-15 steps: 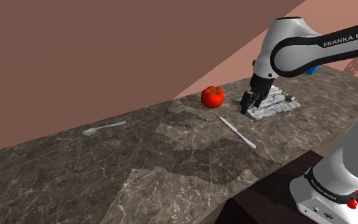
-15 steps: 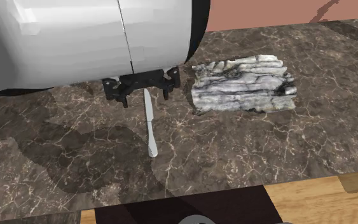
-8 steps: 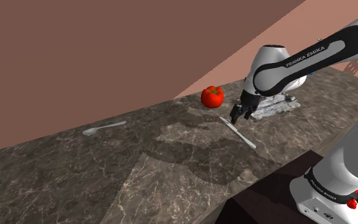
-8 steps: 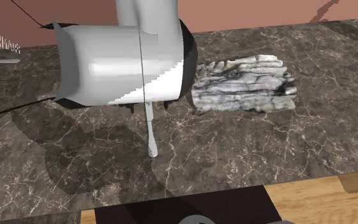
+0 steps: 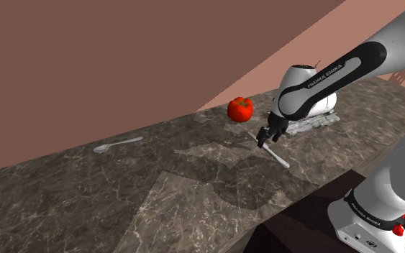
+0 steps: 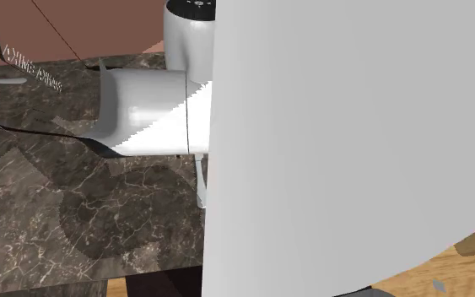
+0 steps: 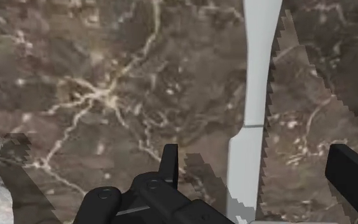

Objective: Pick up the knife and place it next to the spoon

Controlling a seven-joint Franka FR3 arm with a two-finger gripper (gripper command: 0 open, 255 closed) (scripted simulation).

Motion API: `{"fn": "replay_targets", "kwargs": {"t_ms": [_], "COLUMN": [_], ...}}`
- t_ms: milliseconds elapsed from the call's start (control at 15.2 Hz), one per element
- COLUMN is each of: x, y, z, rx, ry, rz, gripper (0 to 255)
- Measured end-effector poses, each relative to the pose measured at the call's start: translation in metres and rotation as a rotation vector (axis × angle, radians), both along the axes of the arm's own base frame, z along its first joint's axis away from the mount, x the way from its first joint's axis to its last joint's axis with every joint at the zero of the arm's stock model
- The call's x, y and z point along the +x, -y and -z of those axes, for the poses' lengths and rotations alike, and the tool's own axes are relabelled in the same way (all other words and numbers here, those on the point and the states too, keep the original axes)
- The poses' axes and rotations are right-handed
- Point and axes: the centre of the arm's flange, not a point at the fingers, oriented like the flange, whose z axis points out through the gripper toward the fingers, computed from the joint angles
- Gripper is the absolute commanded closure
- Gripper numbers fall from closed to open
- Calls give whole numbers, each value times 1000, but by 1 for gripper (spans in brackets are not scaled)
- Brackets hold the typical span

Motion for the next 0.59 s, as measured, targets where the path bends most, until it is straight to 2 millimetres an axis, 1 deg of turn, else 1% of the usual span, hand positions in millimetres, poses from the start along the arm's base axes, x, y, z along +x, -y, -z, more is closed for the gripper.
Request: {"fn": "replay_targets", "kwargs": {"t_ms": [396, 462, 594], "x": [0, 0, 0], "y": [0, 0, 2], "z": [4, 4, 3], "rx": [0, 0, 0], "ry": [1, 1, 3], "rz": [0, 0, 6], "gripper": [0, 255, 255]}}
